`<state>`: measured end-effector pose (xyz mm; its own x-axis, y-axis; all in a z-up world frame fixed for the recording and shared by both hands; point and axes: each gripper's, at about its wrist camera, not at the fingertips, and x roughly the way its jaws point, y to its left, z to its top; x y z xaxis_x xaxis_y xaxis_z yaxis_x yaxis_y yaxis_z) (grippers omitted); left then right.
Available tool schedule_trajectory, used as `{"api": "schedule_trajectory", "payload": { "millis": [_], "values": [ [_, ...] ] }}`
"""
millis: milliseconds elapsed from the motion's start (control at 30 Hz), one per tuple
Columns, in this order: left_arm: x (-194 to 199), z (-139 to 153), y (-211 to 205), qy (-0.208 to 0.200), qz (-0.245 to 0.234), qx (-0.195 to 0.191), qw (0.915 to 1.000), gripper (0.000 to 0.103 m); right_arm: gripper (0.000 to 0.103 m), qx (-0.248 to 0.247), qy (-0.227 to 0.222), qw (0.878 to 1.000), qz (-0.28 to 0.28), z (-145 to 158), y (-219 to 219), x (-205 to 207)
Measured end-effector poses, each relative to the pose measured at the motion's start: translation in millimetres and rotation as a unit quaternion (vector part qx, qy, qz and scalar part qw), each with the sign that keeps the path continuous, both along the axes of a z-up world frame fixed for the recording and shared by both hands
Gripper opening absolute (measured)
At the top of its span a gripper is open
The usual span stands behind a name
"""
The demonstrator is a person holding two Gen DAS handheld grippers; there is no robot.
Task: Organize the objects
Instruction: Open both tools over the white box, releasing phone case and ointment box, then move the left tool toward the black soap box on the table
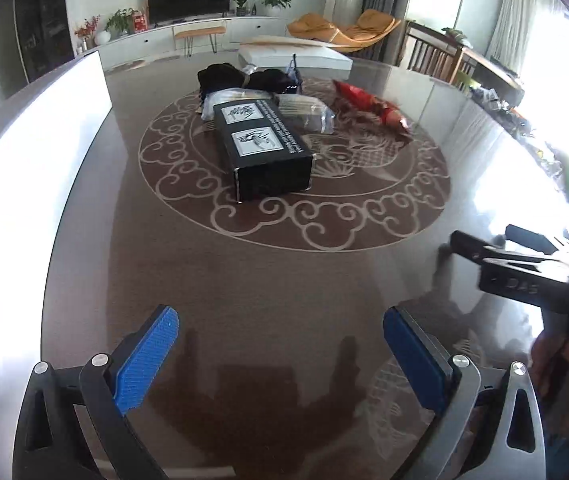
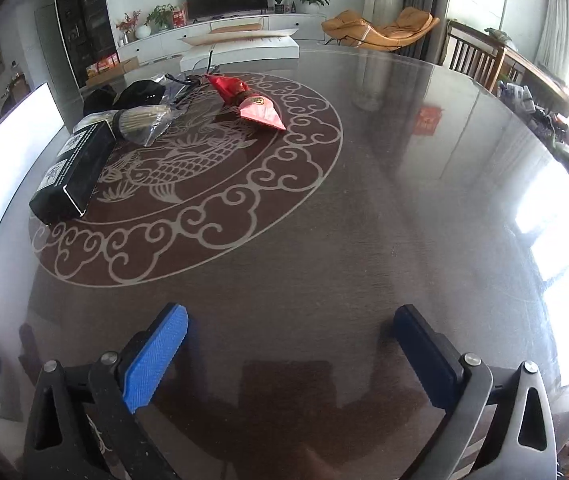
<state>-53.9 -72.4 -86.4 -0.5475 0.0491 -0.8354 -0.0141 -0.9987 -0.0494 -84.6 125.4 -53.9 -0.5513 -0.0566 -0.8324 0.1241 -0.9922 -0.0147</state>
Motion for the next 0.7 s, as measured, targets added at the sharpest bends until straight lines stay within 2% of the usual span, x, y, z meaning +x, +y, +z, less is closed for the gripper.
{"api": "schedule_trajectory", "payload": {
  "millis": [167, 333, 700],
  "values": [
    [-12.7, -12.4, -9.0, -0.004, 0.015, -0.027, 0.9995, 0.103, 0.103, -0.001, 0.005, 1.000, 0.005, 2.3, -9.0, -8.6],
    [-25.2, -13.6, -11.8, 0.005, 0.020, -0.028, 0.9994, 0.103, 0.103, 0.000, 0.007, 1.000, 0.002, 1.0, -15.5, -11.8],
    [-26.8, -13.9, -10.7, 0.015, 0.030, -0.028, 0.9991, 0.103, 0.103, -0.003, 0.012, 1.000, 0.010, -1.7, -17.2, -13.0]
  ]
}}
